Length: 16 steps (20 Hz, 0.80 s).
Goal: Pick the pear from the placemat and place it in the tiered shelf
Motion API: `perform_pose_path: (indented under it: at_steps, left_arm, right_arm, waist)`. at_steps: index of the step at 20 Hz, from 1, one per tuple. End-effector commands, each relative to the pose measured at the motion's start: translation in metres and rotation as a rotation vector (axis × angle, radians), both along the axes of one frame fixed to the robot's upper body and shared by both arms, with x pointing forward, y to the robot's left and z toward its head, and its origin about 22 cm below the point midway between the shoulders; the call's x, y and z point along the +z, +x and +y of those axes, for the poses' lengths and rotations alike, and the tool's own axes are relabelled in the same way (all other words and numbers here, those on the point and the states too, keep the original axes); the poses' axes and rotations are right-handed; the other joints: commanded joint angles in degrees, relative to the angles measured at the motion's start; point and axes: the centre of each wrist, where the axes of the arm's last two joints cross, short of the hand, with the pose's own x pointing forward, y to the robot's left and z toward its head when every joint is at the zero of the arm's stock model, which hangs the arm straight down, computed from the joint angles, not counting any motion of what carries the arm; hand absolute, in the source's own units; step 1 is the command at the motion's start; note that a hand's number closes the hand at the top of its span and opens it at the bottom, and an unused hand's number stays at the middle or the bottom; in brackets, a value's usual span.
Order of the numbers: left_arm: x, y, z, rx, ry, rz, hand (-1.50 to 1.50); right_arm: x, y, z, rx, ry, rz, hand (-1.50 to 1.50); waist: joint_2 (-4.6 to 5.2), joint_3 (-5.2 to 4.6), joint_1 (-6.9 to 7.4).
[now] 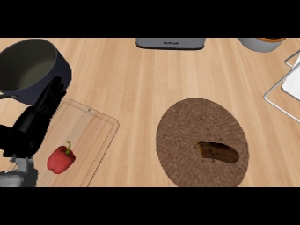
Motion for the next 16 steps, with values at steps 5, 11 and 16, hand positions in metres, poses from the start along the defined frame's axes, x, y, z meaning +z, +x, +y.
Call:
perform_pose_path:
  at_steps: [5,11,16]
  left_arm:
    - [0.002,-0.001,0.02,0.03,-0.009,-0.001,0.0]
    - [0.004,0.002,-0.002,0.005,-0.008,0.006,0.0]
    - [0.011,0.007,0.004,0.022,-0.006,0.0,0.0]
  right_arm:
    - [0.031,0.004,-0.006,0.083,0.354,-0.023,-1.5]
    - [0.095,-0.016,-0.016,0.091,0.646,-0.026,-1.5]
    - [0.099,-0.035,-0.04,0.012,0.978,0.047,-1.5]
  waist:
    - [-0.45,-0.04,-1.11]
    - [-0.4,-0.07,-0.8]
    - [-0.18,-0.04,-0.49]
